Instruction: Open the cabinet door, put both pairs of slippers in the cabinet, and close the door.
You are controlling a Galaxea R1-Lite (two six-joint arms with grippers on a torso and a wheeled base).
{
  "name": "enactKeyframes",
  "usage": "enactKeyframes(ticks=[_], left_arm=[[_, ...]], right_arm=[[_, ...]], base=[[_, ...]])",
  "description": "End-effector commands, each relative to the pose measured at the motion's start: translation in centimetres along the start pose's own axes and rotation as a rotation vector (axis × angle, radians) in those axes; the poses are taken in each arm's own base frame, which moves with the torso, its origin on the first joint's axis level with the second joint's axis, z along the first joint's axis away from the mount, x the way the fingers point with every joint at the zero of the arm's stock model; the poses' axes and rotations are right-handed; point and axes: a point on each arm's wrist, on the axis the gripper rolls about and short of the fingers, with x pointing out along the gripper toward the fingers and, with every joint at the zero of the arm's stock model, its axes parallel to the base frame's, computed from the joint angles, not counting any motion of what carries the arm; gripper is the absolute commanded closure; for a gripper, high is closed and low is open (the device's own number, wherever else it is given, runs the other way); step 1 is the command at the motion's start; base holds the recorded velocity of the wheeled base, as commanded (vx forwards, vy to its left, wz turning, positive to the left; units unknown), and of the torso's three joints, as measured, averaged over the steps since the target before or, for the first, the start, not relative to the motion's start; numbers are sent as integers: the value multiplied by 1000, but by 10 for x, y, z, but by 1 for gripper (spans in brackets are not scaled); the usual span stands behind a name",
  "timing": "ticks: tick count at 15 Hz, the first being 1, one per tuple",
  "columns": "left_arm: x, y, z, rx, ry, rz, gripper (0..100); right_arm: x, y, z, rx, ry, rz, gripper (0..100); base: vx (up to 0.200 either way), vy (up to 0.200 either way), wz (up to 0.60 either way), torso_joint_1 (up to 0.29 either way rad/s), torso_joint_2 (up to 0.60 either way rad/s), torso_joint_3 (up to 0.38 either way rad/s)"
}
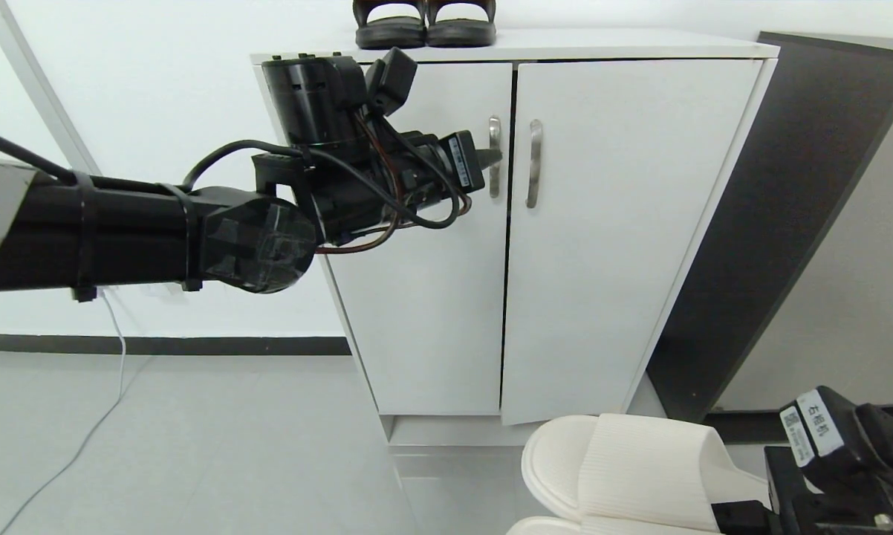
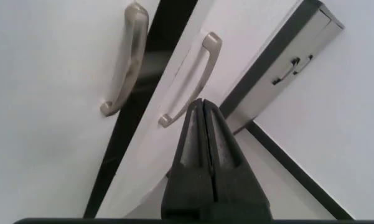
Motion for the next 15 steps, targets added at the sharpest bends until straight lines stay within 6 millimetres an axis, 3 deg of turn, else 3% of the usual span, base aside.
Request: enactKeyframes(ticks=[1,7,15], left_arm=[[7,-1,-2,-3,8,-11,100],[31,-4,13,0,-11,23,100],[52,4,13,5,-55,107,100]], right_arm=[[2,0,-1,2,9,4,100],[2,0,-1,-1,6,5,100],[3,0,-1,0,10,4,100]], base=[[0,0,0,0,0,0],[0,0,0,0,0,0],[0,0,0,0,0,0]])
